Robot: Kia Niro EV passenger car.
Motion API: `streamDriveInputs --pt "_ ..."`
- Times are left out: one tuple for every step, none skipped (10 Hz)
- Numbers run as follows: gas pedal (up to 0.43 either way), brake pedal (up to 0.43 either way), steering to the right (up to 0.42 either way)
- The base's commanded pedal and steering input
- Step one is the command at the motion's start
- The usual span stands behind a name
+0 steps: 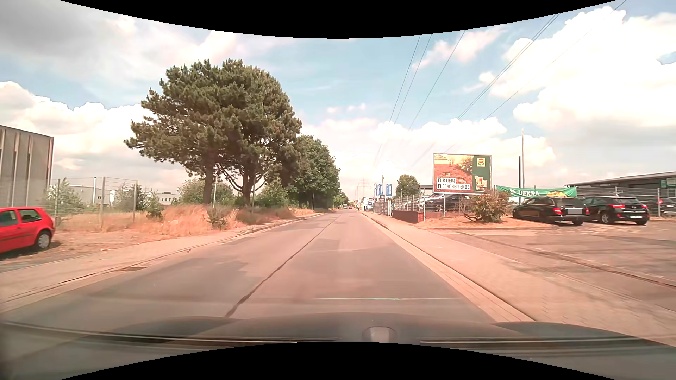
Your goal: Follow the waypoints while adhering to traffic rules and regulations
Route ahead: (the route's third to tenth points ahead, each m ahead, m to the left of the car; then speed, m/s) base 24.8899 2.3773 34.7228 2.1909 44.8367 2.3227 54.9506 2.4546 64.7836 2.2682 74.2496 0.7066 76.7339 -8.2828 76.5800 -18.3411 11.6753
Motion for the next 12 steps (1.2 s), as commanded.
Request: streamDriveInputs --pt "0.138 0.000 0.000" --pt "0.138 0.000 0.000" --pt "0.130 0.000 0.000" --pt "0.118 0.000 0.000" --pt "0.087 0.000 0.000" --pt "0.079 0.000 0.000" --pt "0.028 0.000 -0.001" --pt "0.000 0.000 -0.004" --pt "0.000 0.000 -0.004" --pt "0.000 0.000 -0.004" --pt "0.000 0.000 -0.004" --pt "0.000 0.000 -0.004"
